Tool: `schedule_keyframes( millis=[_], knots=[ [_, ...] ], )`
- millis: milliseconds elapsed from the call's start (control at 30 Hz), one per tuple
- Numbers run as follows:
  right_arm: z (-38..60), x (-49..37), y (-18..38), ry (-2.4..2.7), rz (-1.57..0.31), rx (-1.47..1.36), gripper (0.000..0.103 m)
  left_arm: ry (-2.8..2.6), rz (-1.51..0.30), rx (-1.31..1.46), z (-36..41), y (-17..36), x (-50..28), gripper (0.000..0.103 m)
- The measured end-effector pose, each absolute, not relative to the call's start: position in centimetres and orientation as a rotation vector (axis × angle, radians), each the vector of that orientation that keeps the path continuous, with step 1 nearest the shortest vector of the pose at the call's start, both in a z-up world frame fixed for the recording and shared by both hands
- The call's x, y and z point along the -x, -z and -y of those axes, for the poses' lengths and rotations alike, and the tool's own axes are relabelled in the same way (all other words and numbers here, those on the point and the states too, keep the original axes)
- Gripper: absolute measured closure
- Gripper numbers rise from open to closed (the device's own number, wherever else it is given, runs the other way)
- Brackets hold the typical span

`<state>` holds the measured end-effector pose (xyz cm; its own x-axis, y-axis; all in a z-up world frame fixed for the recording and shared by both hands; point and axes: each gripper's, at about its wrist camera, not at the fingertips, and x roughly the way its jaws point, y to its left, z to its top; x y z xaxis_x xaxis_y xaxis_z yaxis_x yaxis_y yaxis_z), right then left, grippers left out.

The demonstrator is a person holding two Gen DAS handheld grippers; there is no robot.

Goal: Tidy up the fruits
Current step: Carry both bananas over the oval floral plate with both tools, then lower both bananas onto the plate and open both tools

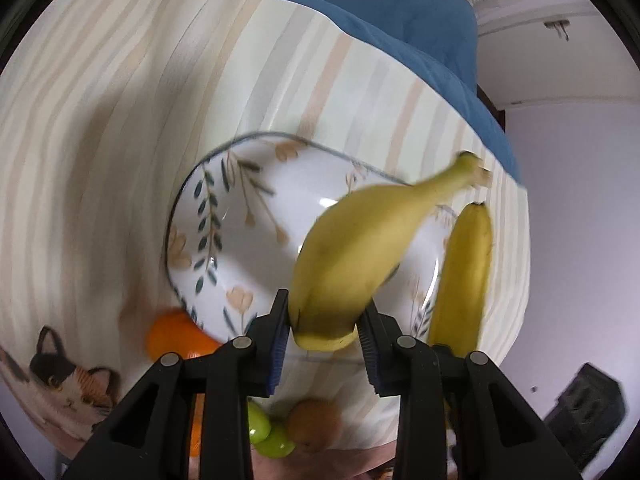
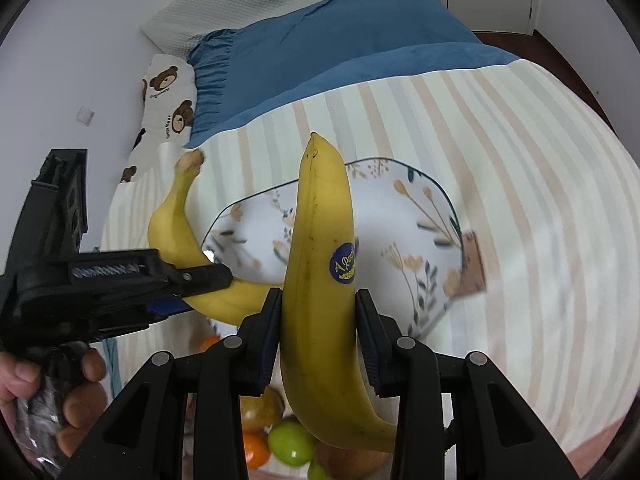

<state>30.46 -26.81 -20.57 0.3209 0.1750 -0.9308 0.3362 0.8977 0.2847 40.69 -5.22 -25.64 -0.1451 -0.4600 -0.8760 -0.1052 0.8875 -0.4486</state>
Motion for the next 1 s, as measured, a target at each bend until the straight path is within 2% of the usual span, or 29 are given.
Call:
schedule_keyframes(
  millis=[300, 500, 733, 767, 833, 900, 1000],
  knots=[
    [26.7, -32.5, 25.3, 0.077, -1.281, -0.416, 0.065, 0.287, -1.719, 0.414, 4.5, 28.2, -41.6, 0.07],
    [26.7, -32.7, 27.3, 0.048, -1.306, -0.374, 0.065, 0.256, -1.706, 0.299, 4.8, 29.9, -41.6, 0.066],
    [26.5, -33.3, 28.0, 0.042, -1.318, -0.356, 0.064, 0.244, -1.65, 0.132, 7.1, 29.3, -41.2, 0.063],
    [26.6, -33.4, 27.9, 0.047, -1.316, -0.36, 0.062, 0.244, -1.635, 0.102, 7.3, 29.1, -40.9, 0.063],
    [26.8, -33.2, 27.4, 0.071, -1.311, -0.36, 0.051, 0.227, -1.609, 0.043, 8.1, 28.5, -40.4, 0.063],
    [27.2, -33.6, 26.9, 0.083, -1.309, -0.377, 0.037, 0.223, -1.588, -0.002, 8.7, 27.9, -39.9, 0.063],
    [27.4, -33.4, 26.2, 0.098, -1.313, -0.382, 0.029, 0.21, -1.539, -0.074, 9.6, 26.5, -39.3, 0.056]
  ],
)
